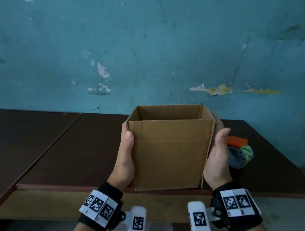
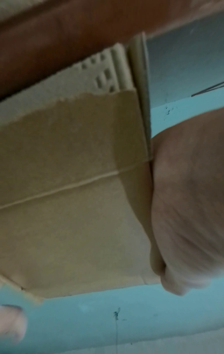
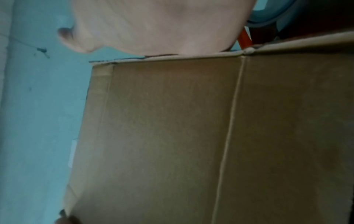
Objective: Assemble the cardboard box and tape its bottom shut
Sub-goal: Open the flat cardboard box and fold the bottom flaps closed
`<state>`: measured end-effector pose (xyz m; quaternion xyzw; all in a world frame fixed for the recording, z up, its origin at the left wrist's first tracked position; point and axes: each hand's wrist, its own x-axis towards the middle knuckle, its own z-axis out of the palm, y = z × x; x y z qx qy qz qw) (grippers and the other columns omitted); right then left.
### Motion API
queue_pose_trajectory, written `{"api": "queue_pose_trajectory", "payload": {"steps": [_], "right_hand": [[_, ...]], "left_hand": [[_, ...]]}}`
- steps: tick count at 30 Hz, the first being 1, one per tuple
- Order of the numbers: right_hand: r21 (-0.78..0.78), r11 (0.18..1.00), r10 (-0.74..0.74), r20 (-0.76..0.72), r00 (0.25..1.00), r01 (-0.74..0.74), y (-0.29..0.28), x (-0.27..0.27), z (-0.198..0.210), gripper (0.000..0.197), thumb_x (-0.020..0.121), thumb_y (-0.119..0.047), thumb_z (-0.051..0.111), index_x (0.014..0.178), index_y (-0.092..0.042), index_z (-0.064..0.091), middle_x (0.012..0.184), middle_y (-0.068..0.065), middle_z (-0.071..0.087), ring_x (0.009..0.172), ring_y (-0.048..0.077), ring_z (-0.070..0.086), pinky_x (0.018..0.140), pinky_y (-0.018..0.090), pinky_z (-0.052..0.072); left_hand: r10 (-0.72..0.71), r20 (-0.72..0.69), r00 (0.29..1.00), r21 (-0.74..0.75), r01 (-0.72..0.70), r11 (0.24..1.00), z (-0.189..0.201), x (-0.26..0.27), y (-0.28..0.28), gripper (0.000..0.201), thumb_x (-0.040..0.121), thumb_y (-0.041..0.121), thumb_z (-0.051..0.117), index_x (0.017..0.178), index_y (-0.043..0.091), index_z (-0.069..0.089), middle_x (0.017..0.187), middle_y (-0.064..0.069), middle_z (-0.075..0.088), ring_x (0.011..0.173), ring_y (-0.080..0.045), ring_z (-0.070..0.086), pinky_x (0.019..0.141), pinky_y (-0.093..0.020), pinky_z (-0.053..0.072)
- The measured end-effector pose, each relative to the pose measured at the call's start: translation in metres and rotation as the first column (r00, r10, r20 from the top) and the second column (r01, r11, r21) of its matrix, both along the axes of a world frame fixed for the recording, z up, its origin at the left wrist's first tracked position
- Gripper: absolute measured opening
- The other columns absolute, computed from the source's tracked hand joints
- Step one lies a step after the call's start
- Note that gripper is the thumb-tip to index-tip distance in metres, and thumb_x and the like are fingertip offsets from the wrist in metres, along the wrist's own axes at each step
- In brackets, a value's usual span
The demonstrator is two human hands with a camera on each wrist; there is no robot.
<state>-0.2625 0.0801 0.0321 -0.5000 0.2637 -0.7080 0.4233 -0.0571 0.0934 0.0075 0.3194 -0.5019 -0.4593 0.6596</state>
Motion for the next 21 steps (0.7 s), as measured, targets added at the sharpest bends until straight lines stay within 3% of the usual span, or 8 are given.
{"api": "queue_pose_trajectory", "payload": {"steps": [3,5,7,9,11,14,18,21], "right_hand": [[-0.045,0.994,-0.105,-0.168,0.98,0.099,-0.004,-0.004,-0.005,0.095,0.082,-0.082,0.051,0.156,-0.025,0.036,0.155,-0.001,0.049,0.146,0.021,0.043,0.12,0.054,0.032],[-0.056,0.993,-0.118,-0.213,0.97,0.108,-0.004,-0.007,-0.007,0.095,0.083,-0.081,0.05,0.154,-0.02,0.038,0.15,-0.008,0.054,0.142,0.013,0.047,0.119,0.038,0.037],[-0.065,0.991,-0.131,-0.241,0.962,0.118,-0.002,-0.007,-0.007,0.099,0.08,-0.083,0.052,0.153,-0.017,0.039,0.145,-0.011,0.057,0.136,0.007,0.052,0.11,0.023,0.043],[-0.071,0.99,-0.14,-0.261,0.955,0.125,-0.001,-0.006,-0.006,0.102,0.079,-0.083,0.053,0.153,-0.015,0.038,0.147,-0.001,0.056,0.135,0.011,0.054,0.109,0.024,0.045],[-0.082,0.987,-0.155,-0.283,0.947,0.137,-0.001,-0.005,-0.006,0.104,0.078,-0.084,0.052,0.154,-0.013,0.038,0.148,0.002,0.054,0.135,0.01,0.053,0.11,0.023,0.044],[-0.071,0.987,-0.158,-0.281,0.947,0.144,-0.003,-0.006,-0.007,0.105,0.078,-0.085,0.051,0.154,-0.013,0.038,0.148,0.005,0.054,0.136,0.017,0.053,0.116,0.04,0.042],[-0.075,0.988,-0.152,-0.272,0.95,0.137,-0.003,-0.005,-0.008,0.101,0.079,-0.084,0.051,0.155,-0.018,0.038,0.149,0.002,0.054,0.137,0.018,0.053,0.117,0.052,0.039],[-0.076,0.987,-0.158,-0.245,0.957,0.144,-0.004,-0.003,-0.009,0.097,0.083,-0.08,0.052,0.154,-0.016,0.038,0.15,0.006,0.053,0.139,0.023,0.051,0.117,0.057,0.037]], "left_hand": [[0.001,0.032,0.999,-0.053,0.0,0.999,-0.003,-0.006,0.0,0.096,0.074,0.088,0.06,0.148,0.027,0.044,0.143,-0.017,0.056,0.128,-0.034,0.061,0.098,-0.051,0.058],[0.037,0.073,0.997,-0.112,-0.029,0.993,0.0,-0.008,0.0,0.09,0.077,0.086,0.059,0.146,0.033,0.039,0.145,-0.011,0.05,0.128,-0.024,0.06,0.102,-0.052,0.055],[0.081,0.096,0.992,-0.143,-0.067,0.987,0.005,-0.006,-0.001,0.106,0.075,0.087,0.059,0.154,0.026,0.027,0.144,-0.003,0.048,0.126,-0.009,0.06,0.102,-0.038,0.055],[0.147,0.108,0.983,-0.19,-0.125,0.974,0.014,-0.005,-0.001,0.117,0.076,0.09,0.052,0.159,0.015,0.019,0.144,0.01,0.043,0.126,0.012,0.053,0.1,-0.014,0.047],[0.15,0.074,0.986,-0.234,-0.129,0.964,0.024,-0.005,0.001,0.11,0.083,0.086,0.044,0.161,0.011,0.02,0.142,0.009,0.048,0.124,0.014,0.055,0.097,-0.008,0.045],[0.091,-0.101,0.991,-0.141,-0.105,0.984,0.034,-0.005,0.002,0.075,0.101,0.068,0.037,0.161,0.024,0.026,0.114,-0.023,0.066,0.108,-0.007,0.071,0.089,-0.023,0.057],[0.086,-0.059,0.995,-0.122,-0.093,0.988,0.045,0.003,-0.002,0.042,0.099,0.05,0.051,0.14,0.039,0.05,0.145,-0.007,0.063,0.14,-0.034,0.053,0.116,-0.065,0.037],[0.107,0.051,0.993,-0.179,-0.097,0.979,0.052,0.007,-0.002,0.027,0.096,0.038,0.05,0.111,0.029,0.07,0.141,-0.005,0.065,0.14,-0.028,0.053,0.119,-0.064,0.032]]}}
